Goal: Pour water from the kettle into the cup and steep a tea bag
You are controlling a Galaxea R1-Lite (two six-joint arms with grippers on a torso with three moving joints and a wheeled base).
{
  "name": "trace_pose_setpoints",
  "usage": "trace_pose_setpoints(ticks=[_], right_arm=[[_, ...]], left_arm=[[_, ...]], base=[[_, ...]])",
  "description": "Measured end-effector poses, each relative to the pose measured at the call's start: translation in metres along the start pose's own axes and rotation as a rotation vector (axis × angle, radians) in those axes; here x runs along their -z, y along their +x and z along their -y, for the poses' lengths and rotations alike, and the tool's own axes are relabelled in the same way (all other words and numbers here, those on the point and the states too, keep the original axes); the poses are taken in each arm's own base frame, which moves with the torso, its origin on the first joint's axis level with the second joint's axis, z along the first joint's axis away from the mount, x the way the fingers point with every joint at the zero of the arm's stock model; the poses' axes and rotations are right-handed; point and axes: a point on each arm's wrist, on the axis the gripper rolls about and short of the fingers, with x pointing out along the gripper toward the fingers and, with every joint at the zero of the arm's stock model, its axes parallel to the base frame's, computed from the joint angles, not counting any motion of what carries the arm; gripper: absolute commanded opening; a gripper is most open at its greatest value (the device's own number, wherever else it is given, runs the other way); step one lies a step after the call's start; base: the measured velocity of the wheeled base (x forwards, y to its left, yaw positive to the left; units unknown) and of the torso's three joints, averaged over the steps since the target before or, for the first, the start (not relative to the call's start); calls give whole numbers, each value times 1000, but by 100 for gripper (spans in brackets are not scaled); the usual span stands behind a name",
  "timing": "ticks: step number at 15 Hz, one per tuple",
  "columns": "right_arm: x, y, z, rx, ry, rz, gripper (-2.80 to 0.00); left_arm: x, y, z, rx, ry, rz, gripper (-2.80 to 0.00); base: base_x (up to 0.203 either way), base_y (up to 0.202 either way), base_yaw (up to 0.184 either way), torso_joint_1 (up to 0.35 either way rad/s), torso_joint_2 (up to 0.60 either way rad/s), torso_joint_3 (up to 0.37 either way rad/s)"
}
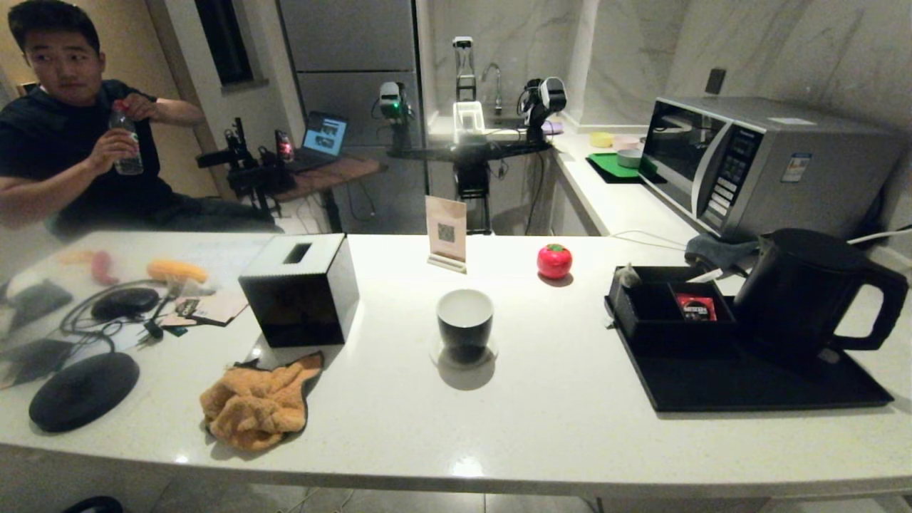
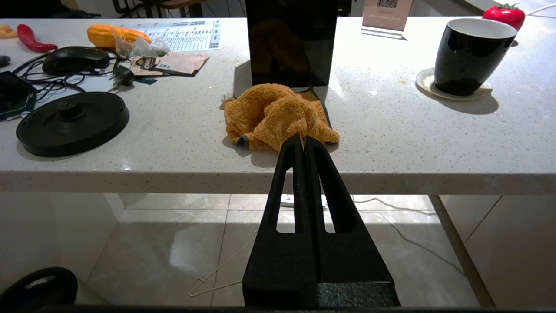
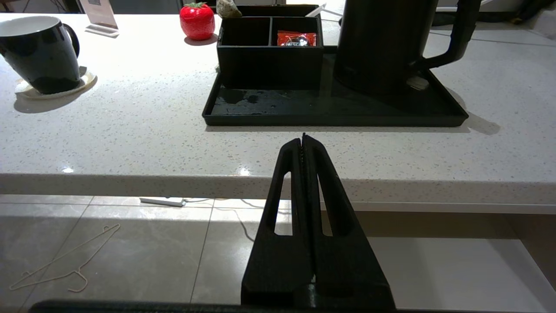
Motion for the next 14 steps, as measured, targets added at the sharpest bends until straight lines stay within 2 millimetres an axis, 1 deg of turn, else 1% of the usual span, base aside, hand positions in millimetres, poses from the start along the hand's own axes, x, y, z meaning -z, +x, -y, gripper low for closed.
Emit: trace_pose_setpoints(ticks=[10, 12, 14], right_arm=[[-1, 1, 0, 6, -33, -11, -280], [-9, 4, 0, 8, -20, -18, -280], [-26, 7, 0, 31, 2, -18, -280]], left_arm=[[0, 0, 0, 0, 0, 0, -280], [0, 0, 0, 1, -1, 0, -280], [0, 0, 0, 0, 0, 0, -280]], base=[[0, 0, 0, 0, 0, 0], [0, 0, 0, 0, 0, 0], [0, 0, 0, 0, 0, 0]])
